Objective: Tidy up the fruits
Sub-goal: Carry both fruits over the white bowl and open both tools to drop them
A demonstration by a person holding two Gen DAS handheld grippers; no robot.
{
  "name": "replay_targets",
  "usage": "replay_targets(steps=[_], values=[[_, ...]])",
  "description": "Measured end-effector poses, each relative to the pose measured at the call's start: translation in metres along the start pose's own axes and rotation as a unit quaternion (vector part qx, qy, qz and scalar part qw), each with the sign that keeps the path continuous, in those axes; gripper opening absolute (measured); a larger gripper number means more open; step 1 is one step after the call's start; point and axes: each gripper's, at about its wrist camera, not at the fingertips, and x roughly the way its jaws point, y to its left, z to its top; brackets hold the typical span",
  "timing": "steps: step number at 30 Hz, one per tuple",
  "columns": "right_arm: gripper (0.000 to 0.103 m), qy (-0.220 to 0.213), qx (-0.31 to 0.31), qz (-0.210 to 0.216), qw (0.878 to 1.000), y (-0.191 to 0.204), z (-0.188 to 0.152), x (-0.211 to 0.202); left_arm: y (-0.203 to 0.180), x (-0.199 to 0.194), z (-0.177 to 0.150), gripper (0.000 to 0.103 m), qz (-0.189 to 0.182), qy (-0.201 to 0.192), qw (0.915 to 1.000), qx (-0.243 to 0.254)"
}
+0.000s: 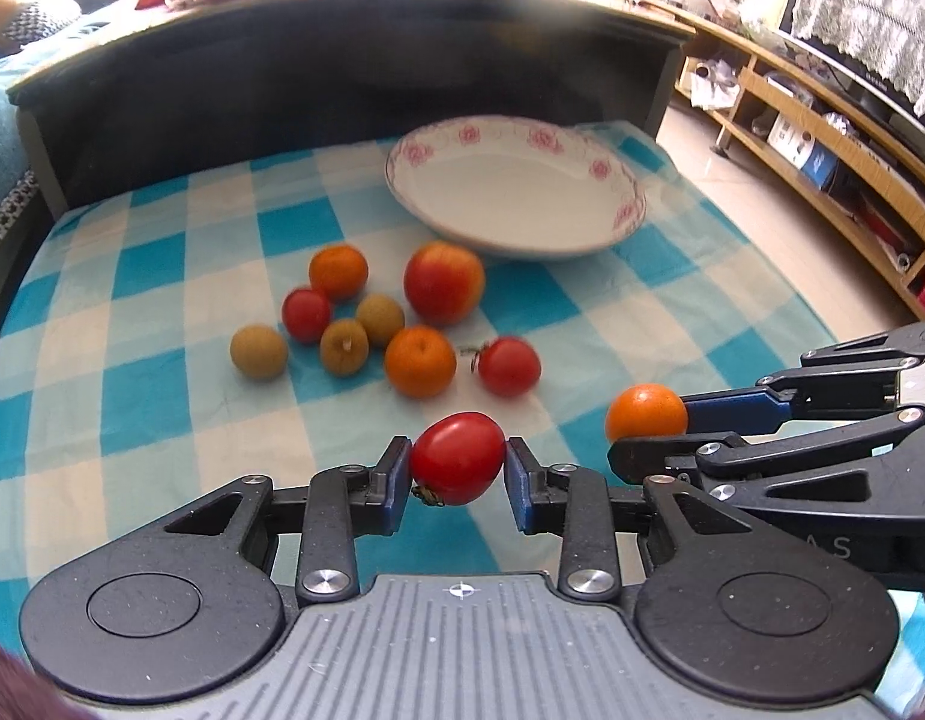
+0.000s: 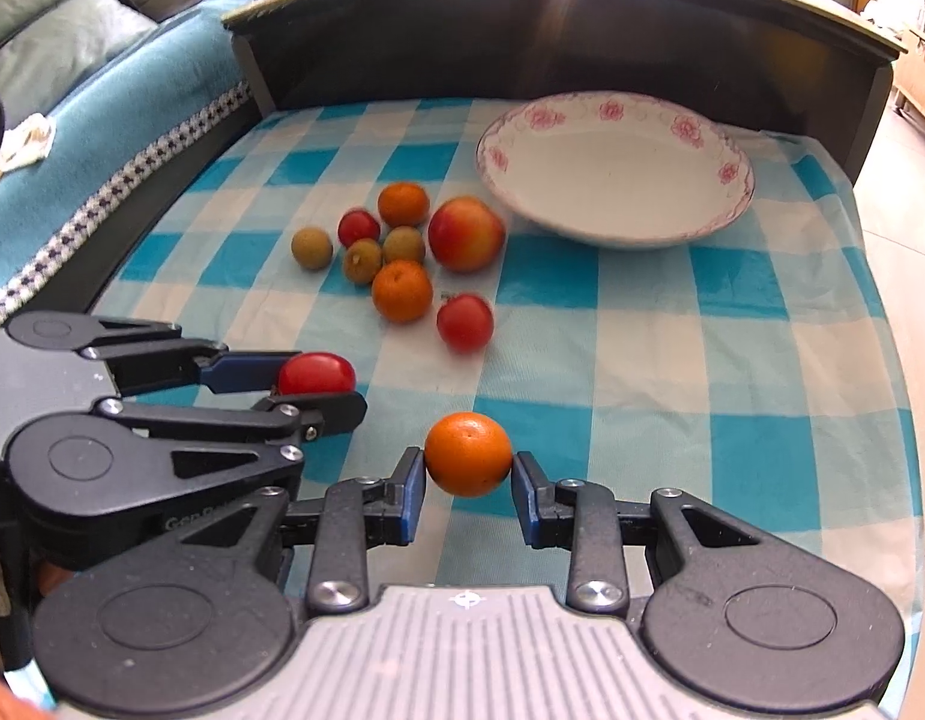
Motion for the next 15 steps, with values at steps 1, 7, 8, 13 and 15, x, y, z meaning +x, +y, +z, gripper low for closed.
replay_targets(steps=[1, 7, 8, 13, 15], values=[[0.034, -0.004, 0.002, -0.001, 1.0, -0.001, 0.003, -0.001, 0.0, 0.0, 0.004, 0.041, 0.001, -0.003, 1.0, -0.002], [0.034, -0.027, 0.016, -0.007, 0.999, -0.01, 0.021, -0.005, 0.0, 0.003, 0.028, 0.041, -0.001, -0.02, 0.9998, -0.006], [0.034, -0.031, 0.018, -0.007, 0.999, -0.012, 0.024, -0.006, -0.001, 0.005, 0.032, 0.04, 0.0, -0.021, 0.9998, -0.005], [0.034, -0.045, 0.026, -0.015, 0.999, -0.022, 0.043, -0.004, -0.003, 0.018, 0.059, 0.039, 0.003, -0.026, 0.9997, 0.0], [0.034, -0.051, 0.031, -0.019, 0.998, -0.028, 0.052, -0.001, -0.004, 0.026, 0.071, 0.039, 0.002, -0.026, 0.9997, 0.001]])
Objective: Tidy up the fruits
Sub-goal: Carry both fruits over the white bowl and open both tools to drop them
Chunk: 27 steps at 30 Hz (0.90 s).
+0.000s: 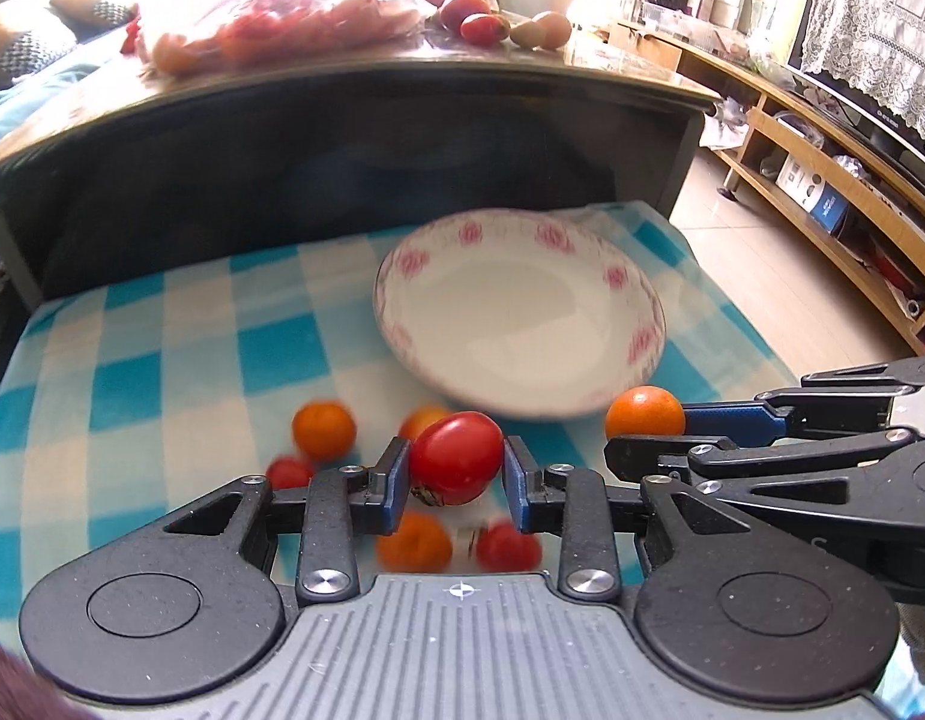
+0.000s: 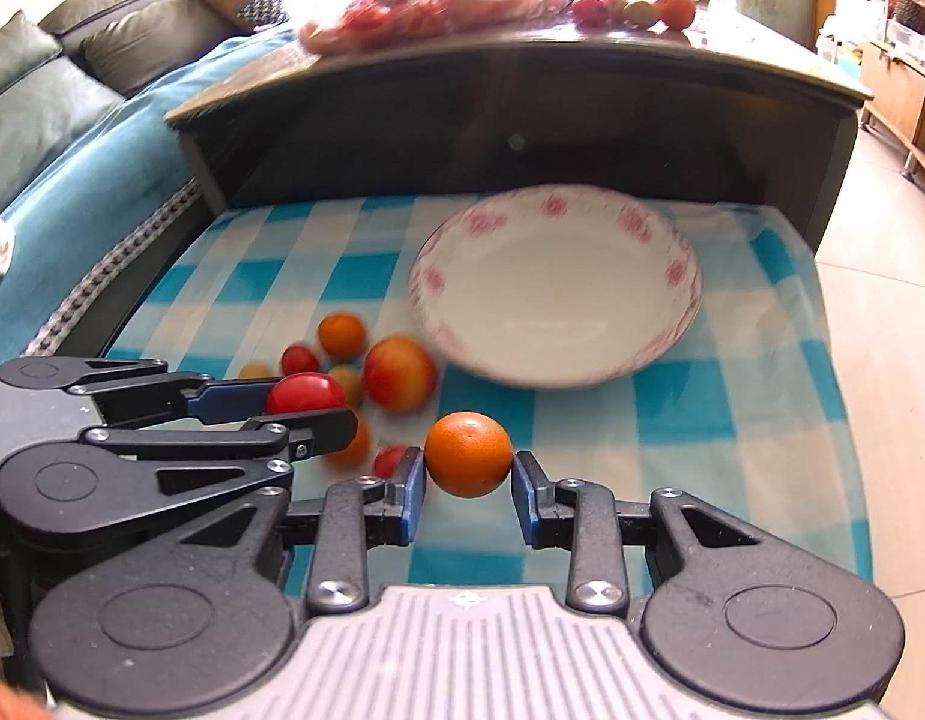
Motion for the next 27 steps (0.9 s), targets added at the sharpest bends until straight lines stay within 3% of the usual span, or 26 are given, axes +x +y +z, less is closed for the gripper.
replay_targets(steps=[11, 27], values=[[0.034, -0.009, 0.02, -0.013, 1.0, -0.04, 0.039, 0.035, -0.004, 0.045, 0.031, 0.039, 0.005, 0.013, 0.9998, 0.012], [0.035, -0.002, 0.016, -0.018, 1.0, -0.052, 0.048, 0.067, -0.008, 0.06, 0.039, 0.04, 0.024, 0.009, 0.9991, 0.033]])
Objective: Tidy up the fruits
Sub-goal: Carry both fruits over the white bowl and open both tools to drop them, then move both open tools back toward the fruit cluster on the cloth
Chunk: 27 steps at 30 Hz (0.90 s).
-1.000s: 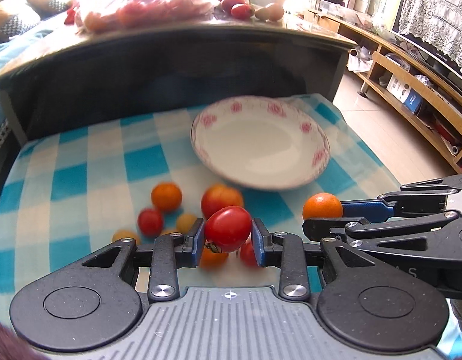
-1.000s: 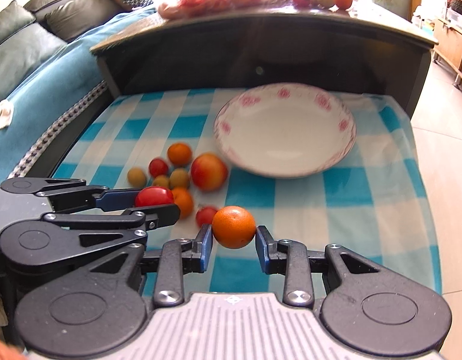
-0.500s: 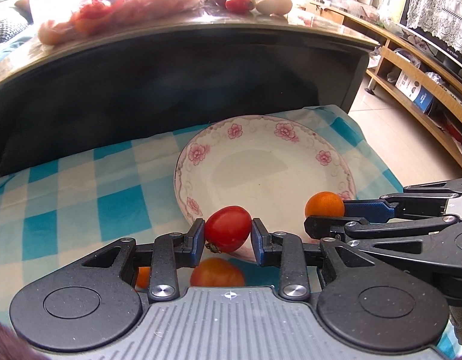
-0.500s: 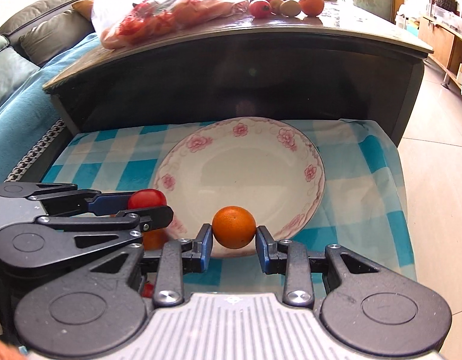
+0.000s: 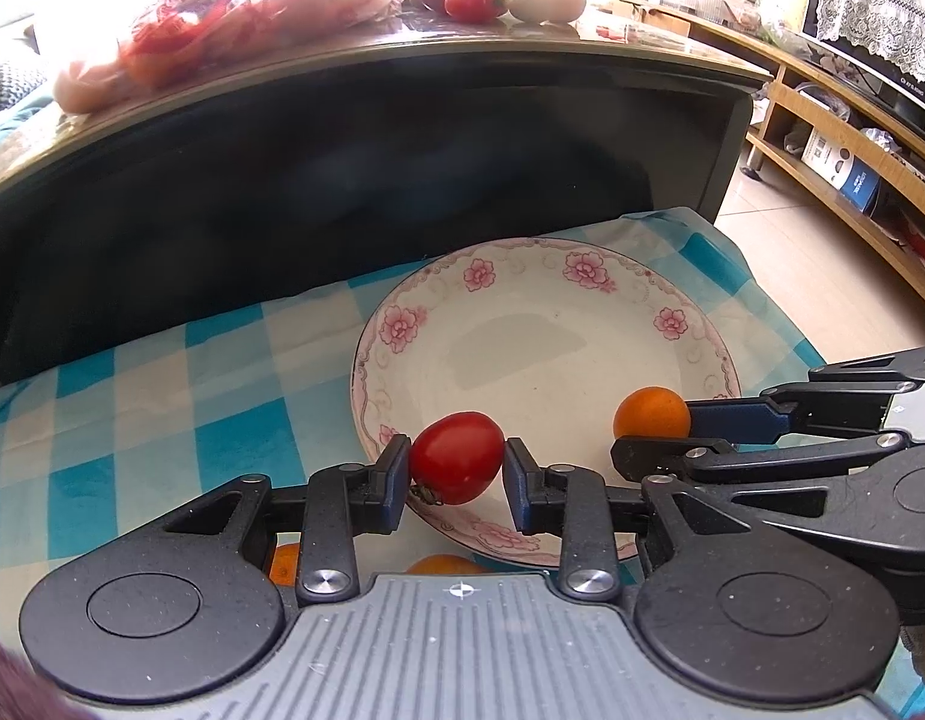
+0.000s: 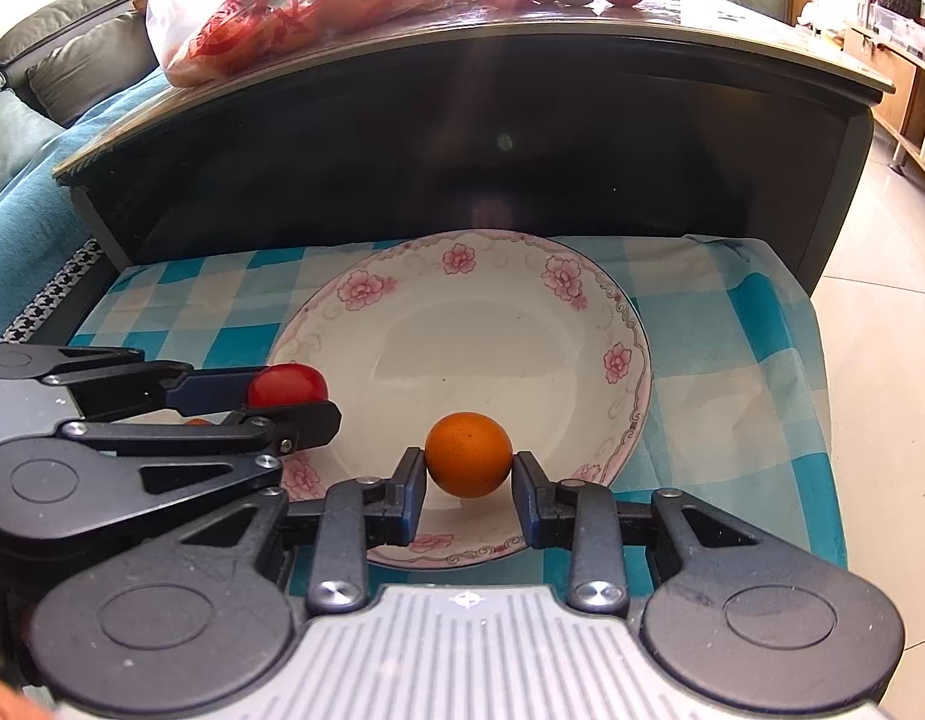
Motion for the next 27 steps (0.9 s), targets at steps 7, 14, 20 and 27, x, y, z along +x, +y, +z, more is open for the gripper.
replay_targets(steps=[7, 14, 20, 27], values=[[0.035, -0.007, -0.012, -0.01, 1.0, 0.003, 0.0, -0.002, 0.003, -0.001, 0.0, 0.048, 0.007, -0.001, 1.0, -0.003], [0.035, -0.011, -0.014, -0.007, 1.0, 0.005, 0.0, -0.005, 0.007, -0.007, 0.0, 0.049, 0.008, -0.006, 0.9999, -0.006], [0.035, -0.023, -0.024, -0.014, 0.999, 0.01, 0.0, -0.014, 0.008, -0.017, 0.001, 0.054, 0.01, -0.013, 0.9998, -0.006], [0.035, -0.03, -0.024, -0.015, 0.999, 0.015, -0.001, -0.029, 0.011, -0.032, -0.004, 0.056, 0.011, -0.019, 0.9997, -0.009]])
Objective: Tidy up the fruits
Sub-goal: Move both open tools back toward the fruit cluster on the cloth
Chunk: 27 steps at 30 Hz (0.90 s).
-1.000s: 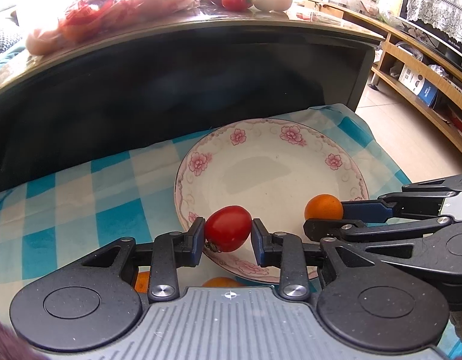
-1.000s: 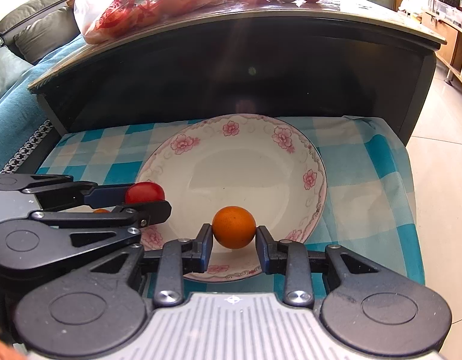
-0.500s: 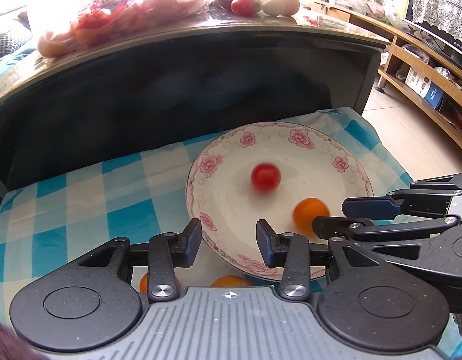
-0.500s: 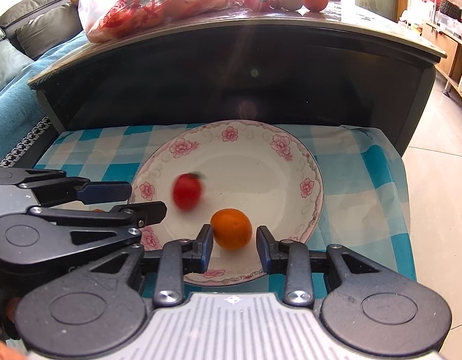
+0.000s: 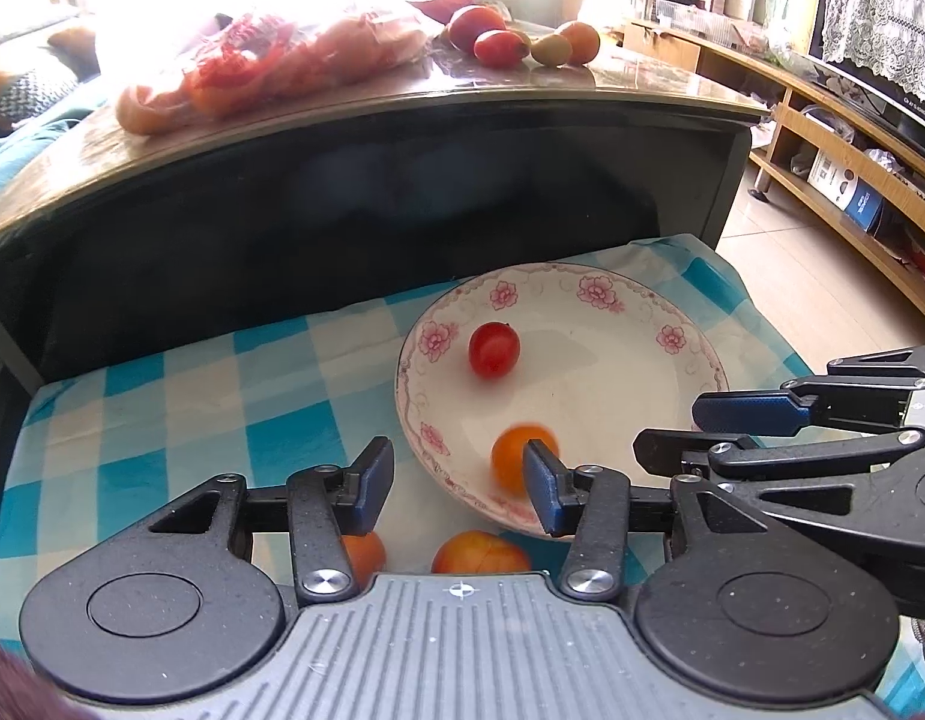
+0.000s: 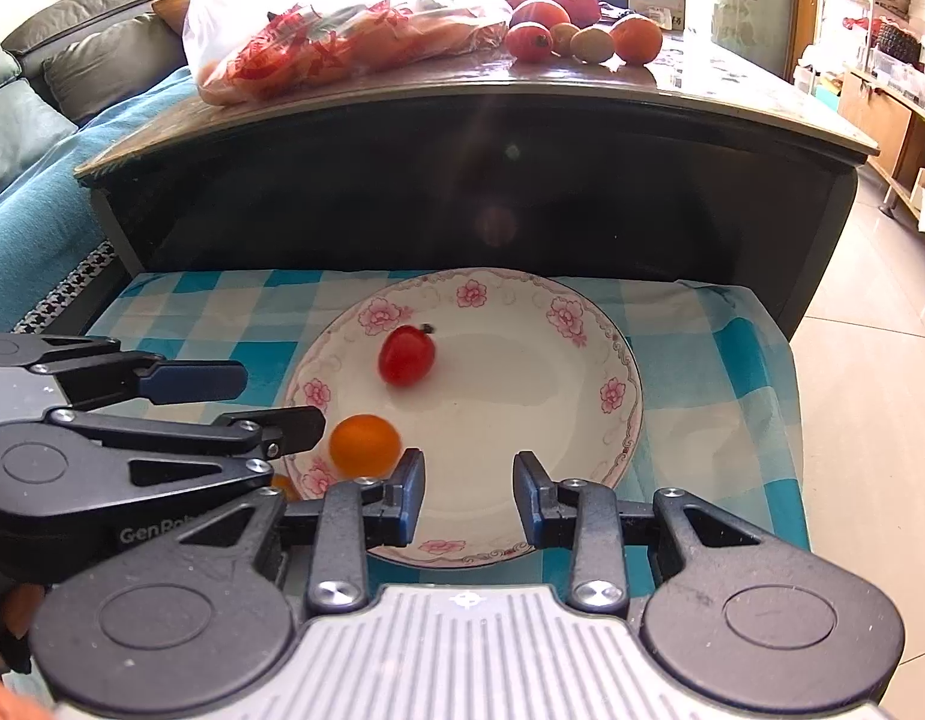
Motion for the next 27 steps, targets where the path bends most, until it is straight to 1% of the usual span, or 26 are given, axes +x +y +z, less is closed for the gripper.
replay_targets(steps=[8, 12, 27], values=[[0.035, 0.0, -0.014, 0.012, 1.0, 0.017, -0.007, -0.015, 0.01, -0.017, -0.014, 0.06, 0.004, -0.003, 1.0, -0.001], [0.035, 0.002, -0.024, 0.019, 1.0, 0.027, -0.012, -0.02, 0.015, -0.024, -0.025, 0.06, 0.005, 0.001, 1.0, -0.003], [0.035, 0.035, -0.061, 0.053, 0.996, 0.063, -0.04, -0.024, 0.032, -0.051, -0.069, 0.063, 0.007, 0.026, 0.9996, 0.0]])
